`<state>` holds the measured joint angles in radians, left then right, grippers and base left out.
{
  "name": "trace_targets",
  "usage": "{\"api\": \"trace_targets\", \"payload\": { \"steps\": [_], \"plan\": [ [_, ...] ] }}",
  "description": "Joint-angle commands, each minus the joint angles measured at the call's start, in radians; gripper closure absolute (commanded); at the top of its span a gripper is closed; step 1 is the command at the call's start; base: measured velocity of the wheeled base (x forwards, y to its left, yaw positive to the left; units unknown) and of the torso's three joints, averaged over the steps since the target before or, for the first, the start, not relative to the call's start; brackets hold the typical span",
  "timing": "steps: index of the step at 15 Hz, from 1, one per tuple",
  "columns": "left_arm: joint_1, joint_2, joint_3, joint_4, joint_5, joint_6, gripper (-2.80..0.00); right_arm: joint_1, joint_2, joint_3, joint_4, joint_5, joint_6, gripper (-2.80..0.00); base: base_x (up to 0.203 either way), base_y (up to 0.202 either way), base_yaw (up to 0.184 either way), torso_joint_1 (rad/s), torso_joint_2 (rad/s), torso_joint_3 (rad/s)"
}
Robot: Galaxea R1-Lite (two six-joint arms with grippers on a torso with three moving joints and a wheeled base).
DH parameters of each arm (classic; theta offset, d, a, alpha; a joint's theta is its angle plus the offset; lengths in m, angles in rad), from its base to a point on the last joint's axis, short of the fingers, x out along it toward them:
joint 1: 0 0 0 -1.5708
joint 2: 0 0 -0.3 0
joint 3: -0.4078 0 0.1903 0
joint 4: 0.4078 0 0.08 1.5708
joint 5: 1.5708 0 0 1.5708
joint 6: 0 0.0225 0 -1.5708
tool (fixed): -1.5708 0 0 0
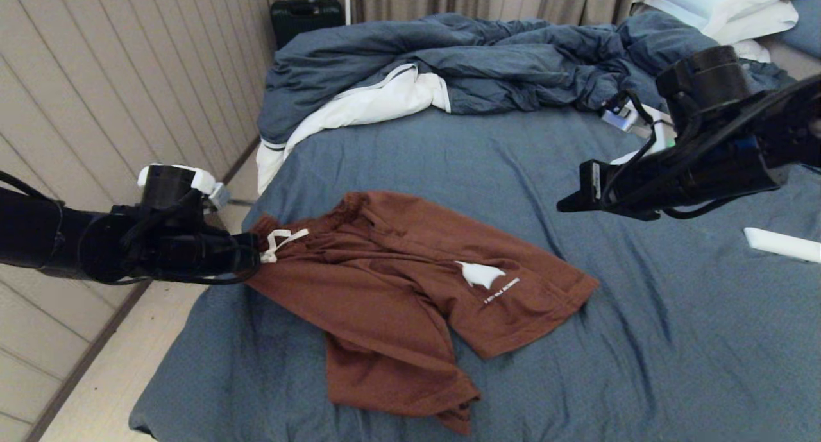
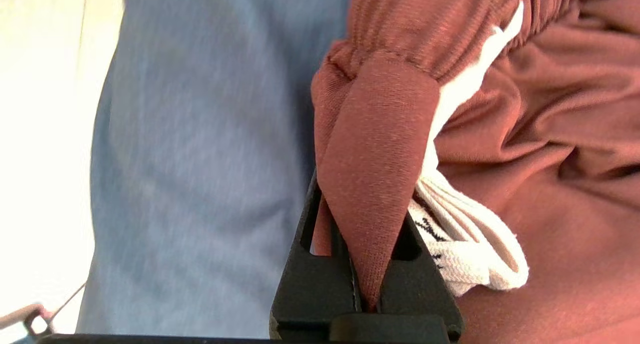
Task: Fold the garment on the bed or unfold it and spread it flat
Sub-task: Fold the brown shorts
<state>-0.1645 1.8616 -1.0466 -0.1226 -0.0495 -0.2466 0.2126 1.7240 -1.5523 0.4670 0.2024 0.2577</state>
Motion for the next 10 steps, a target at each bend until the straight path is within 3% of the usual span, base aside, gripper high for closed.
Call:
{"api": "trace_targets", "payload": {
  "steps": [1,6,7,10],
  "plan": [
    [0.000,-0.036,0.064,-0.004,-0.006,-0.004,0.00,0.004,0.008,0.001,0.002,0.002,0.002,0.00,0.000,0.000,0.000,0.000,0.00,0.000],
    [-0.003,-0.042,0.208,-0.089,-0.005,-0.003,0.00,0.008,0.008,0.006,0.002,0.001,0.002,0.00,0.000,0.000,0.000,0.000,0.00,0.000],
    [-0.004,-0.036,0.237,-0.138,-0.001,-0.001,-2.80,0.008,0.008,0.006,0.002,0.002,0.002,0.00,0.000,0.000,0.000,0.000,0.00,0.000],
    [-0.004,-0.052,0.232,-0.180,0.001,0.006,-2.80,0.018,0.009,0.008,0.002,0.002,0.002,0.00,0.000,0.000,0.000,0.000,0.00,0.000]
  ]
}}
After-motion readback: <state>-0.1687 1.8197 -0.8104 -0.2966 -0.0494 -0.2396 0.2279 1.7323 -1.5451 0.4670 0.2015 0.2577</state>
